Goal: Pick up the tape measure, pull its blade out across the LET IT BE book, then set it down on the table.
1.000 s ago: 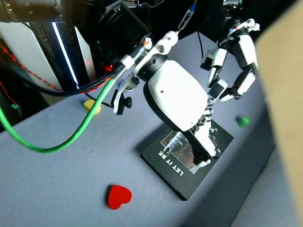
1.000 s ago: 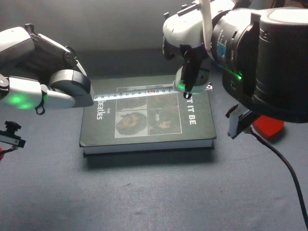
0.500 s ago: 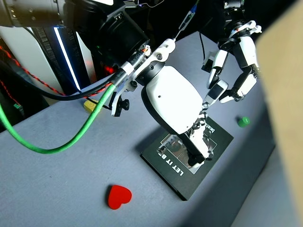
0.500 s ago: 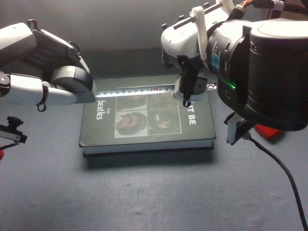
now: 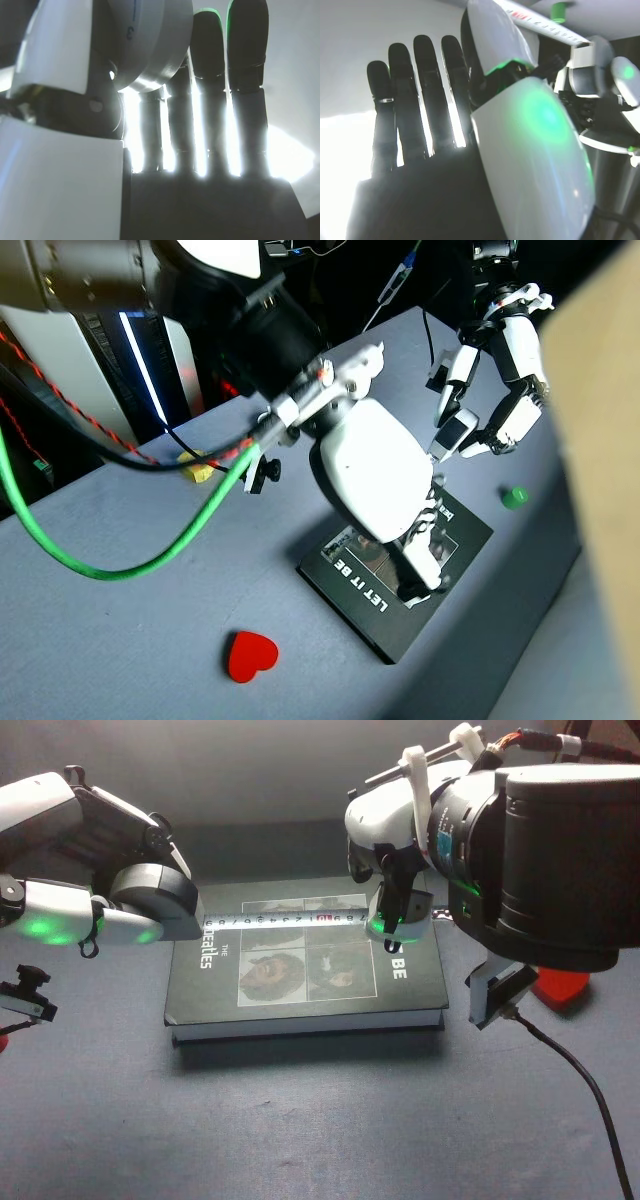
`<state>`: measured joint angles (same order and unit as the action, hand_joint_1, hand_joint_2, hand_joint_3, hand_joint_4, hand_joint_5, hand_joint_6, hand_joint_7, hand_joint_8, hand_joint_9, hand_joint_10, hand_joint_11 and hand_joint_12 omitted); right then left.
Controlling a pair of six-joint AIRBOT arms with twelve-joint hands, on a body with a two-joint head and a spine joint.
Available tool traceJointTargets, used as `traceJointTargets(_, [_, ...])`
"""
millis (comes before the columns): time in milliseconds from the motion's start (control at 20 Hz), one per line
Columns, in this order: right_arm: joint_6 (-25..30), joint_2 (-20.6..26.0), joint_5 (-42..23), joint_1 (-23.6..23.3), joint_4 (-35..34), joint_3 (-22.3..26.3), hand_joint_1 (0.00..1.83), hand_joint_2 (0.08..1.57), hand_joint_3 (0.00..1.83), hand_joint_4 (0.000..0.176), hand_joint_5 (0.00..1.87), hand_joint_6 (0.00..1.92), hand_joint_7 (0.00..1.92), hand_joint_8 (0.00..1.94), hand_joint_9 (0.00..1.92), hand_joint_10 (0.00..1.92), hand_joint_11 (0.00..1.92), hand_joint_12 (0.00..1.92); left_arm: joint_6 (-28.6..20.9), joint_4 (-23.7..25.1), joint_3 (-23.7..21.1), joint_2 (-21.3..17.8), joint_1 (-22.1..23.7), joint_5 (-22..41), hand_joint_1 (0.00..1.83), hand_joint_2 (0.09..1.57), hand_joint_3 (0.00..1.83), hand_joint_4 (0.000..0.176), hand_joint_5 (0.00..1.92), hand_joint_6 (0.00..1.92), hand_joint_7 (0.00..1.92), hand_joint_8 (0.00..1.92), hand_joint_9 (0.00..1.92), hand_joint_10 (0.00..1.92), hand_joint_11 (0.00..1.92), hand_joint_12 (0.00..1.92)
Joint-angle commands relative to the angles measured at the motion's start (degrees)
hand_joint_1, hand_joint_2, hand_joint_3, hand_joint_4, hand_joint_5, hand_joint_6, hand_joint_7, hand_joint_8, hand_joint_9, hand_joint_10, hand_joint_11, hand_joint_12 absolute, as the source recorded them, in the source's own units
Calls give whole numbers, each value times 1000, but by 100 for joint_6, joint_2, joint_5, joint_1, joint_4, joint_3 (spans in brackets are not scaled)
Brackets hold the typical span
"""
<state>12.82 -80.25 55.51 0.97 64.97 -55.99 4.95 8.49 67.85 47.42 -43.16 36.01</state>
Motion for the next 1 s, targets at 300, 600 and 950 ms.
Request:
traceJointTargets(300, [-21,3,-82,-18,538,38,994,1159,0,0,596,6,636,6,582,12,155,1028,-92,-179,29,29,55,739,1387,1080,0,0,1007,720,1094,797,972,1206,984,998])
traceJointTargets(600, [4,3,-73,3,634,63,997,1160,0,0,597,5,643,6,590,12,163,1029,-101,-180,58,32,40,758,1387,1080,0,0,1014,712,1093,795,972,1209,980,993])
traceJointTargets(950, [-12,2,-77,22,655,88,992,1157,0,0,604,5,668,12,617,19,187,1035,-101,-179,64,38,38,769,1387,1078,0,0,1017,712,1096,788,975,1204,980,991])
